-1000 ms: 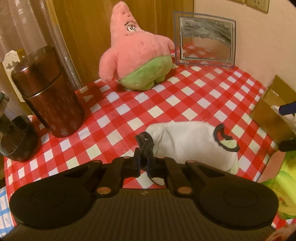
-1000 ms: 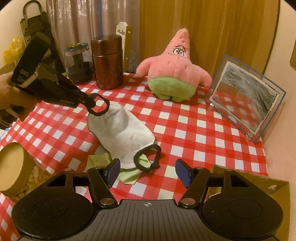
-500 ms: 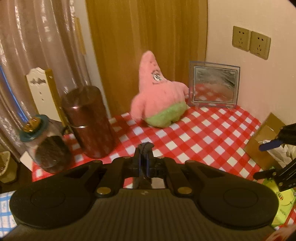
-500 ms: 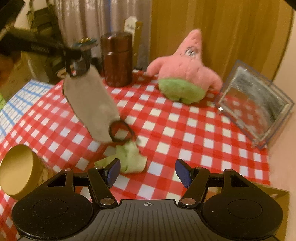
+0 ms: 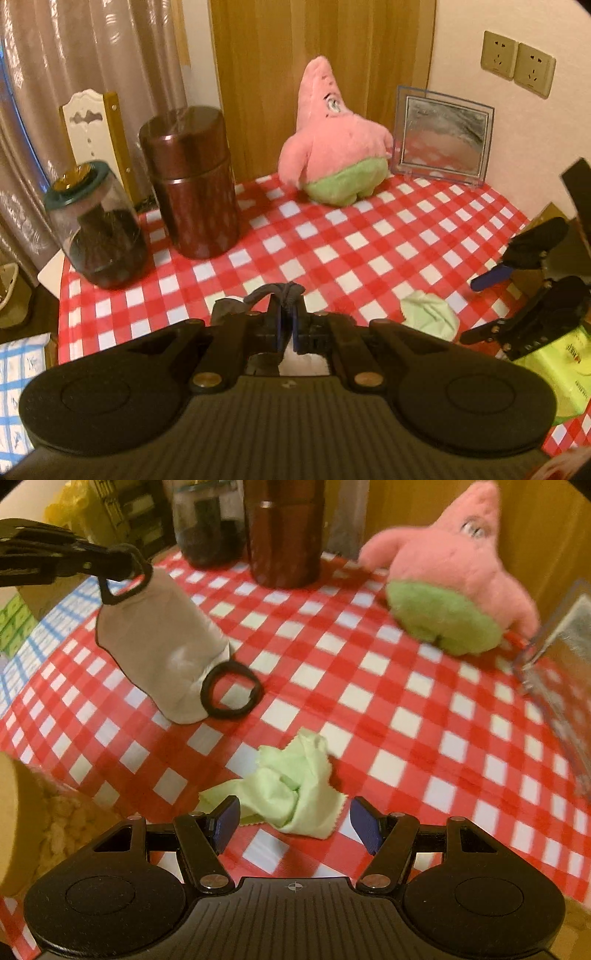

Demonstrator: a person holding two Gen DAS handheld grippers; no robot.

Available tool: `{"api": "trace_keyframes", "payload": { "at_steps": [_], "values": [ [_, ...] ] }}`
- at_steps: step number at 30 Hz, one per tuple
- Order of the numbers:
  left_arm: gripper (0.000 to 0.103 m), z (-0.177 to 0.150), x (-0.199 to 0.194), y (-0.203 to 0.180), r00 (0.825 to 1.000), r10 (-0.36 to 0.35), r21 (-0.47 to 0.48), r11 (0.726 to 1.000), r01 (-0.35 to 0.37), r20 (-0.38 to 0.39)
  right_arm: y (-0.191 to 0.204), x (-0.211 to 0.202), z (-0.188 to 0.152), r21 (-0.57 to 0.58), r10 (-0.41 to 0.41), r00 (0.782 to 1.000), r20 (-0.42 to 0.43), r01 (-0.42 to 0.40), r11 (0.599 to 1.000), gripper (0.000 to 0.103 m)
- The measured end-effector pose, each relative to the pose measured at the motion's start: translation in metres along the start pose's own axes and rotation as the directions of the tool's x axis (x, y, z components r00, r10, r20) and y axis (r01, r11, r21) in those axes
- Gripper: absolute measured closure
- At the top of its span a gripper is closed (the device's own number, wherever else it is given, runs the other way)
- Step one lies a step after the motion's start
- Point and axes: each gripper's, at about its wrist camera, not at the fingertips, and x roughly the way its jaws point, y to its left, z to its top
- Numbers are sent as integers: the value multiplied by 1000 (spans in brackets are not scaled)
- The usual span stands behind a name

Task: Organize soft objects
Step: 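Grasp the light green cloth with the right gripper while the left gripper holds the mask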

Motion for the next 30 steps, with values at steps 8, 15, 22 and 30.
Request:
{"api": "trace_keyframes", "payload": {
  "at_steps": [8,15,22,30],
  "values": [
    [98,-18,3,9,1000,6,-17,1000,-7,-25,1,42,11,3,-5,995,-102,5,1000,36],
    [98,-24,7,6,999,2,-15,1000,-3,-37,4,49,18,5,-9,996,-87,10,1000,86],
    [98,-26,5,2,999,-8,-23,1000,7,-42,11,32,10,-23,-47,998,-46,46,999,97],
    [98,-22,-13,-6,999,1,-19,1000,-2,-41,15,-25,-7,30,-74,996,54,72,997,97]
  ]
}}
